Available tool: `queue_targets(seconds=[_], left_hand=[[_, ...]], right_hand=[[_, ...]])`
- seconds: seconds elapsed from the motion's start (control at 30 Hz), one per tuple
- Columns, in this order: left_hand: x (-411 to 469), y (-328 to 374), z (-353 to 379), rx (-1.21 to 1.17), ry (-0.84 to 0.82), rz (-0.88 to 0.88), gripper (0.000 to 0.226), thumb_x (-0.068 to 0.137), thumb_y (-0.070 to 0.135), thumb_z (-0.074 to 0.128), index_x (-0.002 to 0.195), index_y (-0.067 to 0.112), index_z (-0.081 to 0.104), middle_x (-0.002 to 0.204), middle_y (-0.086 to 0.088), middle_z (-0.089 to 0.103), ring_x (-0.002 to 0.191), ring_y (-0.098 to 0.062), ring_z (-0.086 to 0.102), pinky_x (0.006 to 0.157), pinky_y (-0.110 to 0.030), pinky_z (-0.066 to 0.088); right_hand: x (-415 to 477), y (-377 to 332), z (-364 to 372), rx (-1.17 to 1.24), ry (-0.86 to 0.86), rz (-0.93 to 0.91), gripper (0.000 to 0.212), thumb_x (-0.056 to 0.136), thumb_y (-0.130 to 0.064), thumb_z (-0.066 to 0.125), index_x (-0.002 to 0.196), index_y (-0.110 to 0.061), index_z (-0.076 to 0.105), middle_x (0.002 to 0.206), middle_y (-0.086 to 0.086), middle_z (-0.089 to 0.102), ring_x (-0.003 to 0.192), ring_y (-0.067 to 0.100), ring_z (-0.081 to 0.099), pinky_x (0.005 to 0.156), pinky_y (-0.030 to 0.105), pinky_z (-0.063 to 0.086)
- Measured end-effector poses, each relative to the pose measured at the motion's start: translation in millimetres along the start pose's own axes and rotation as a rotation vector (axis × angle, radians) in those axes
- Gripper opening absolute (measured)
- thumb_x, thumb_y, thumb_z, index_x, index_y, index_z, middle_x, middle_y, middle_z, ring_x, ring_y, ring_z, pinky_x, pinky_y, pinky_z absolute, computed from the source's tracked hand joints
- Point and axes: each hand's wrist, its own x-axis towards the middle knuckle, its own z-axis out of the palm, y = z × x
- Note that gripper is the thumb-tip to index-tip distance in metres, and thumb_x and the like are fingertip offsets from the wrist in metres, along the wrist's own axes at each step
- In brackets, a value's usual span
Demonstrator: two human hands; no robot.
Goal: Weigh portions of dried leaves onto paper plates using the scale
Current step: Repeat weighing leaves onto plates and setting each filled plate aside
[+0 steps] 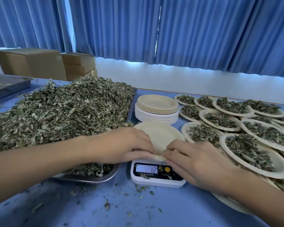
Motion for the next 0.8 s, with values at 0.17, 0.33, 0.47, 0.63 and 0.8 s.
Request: queue_targets(seconds=[0.17, 0.33, 0.47, 0.63, 0.8], left_hand=[[6.4, -22.6, -14.3, 0.064, 0.322, -0.340, 0.032, 0.102, 0.039, 0.050, 0.094, 0.020, 0.075, 0.086, 0.011, 0.069, 0.080, -0.006, 0.064, 0.076, -0.033, 0.053], [8.3, -70.5, -39.0, 0.113, -0.360, -0.764, 0.054, 0.102, 0.049, 0.049, 0.148, 0.021, 0.047, 0.153, -0.002, 0.047, 0.136, -0.022, 0.048, 0.111, -0.031, 0.034], [6.2, -89.0, -42.6, -0.062, -0.440, -0.836, 0.066, 0.098, 0.057, 0.050, 0.154, 0.023, 0.039, 0.158, 0.001, 0.039, 0.140, -0.019, 0.043, 0.117, -0.034, 0.033], [5.9, -93.0, -32.3, 0.088, -0.569, -0.863, 0.084, 0.090, 0.043, 0.072, 0.158, 0.019, 0.028, 0.162, -0.001, 0.031, 0.146, -0.022, 0.035, 0.118, -0.033, 0.029], [9.0, -87.1, -27.6, 0.131, -0.523, -0.815, 0.070, 0.082, 0.035, 0.082, 0.142, 0.016, 0.050, 0.145, -0.005, 0.052, 0.128, -0.026, 0.052, 0.109, -0.040, 0.043]], right_hand=[[12.0, -32.1, -4.8, 0.101, 0.165, -0.037, 0.033, 0.104, -0.027, 0.053, 0.079, -0.014, 0.070, 0.076, 0.001, 0.059, 0.056, 0.021, 0.050, 0.042, 0.035, 0.042], [20.5, -92.4, 17.6, 0.285, -0.041, -0.219, 0.034, 0.104, -0.030, 0.055, 0.075, -0.025, 0.038, 0.072, -0.004, 0.025, 0.049, 0.018, 0.023, 0.049, 0.032, 0.024], [23.4, -103.5, 28.6, 0.506, -0.145, -0.121, 0.033, 0.108, -0.031, 0.050, 0.076, -0.025, 0.043, 0.074, -0.005, 0.028, 0.055, 0.017, 0.027, 0.059, 0.029, 0.016], [26.9, -102.6, 22.8, 0.593, -0.169, -0.049, 0.035, 0.107, -0.035, 0.051, 0.075, -0.031, 0.039, 0.072, -0.007, 0.032, 0.061, 0.017, 0.029, 0.056, 0.032, 0.021], [29.1, -102.0, 19.5, 0.660, -0.220, 0.008, 0.038, 0.104, -0.036, 0.057, 0.070, -0.026, 0.043, 0.067, -0.006, 0.036, 0.060, 0.017, 0.033, 0.054, 0.036, 0.033]])
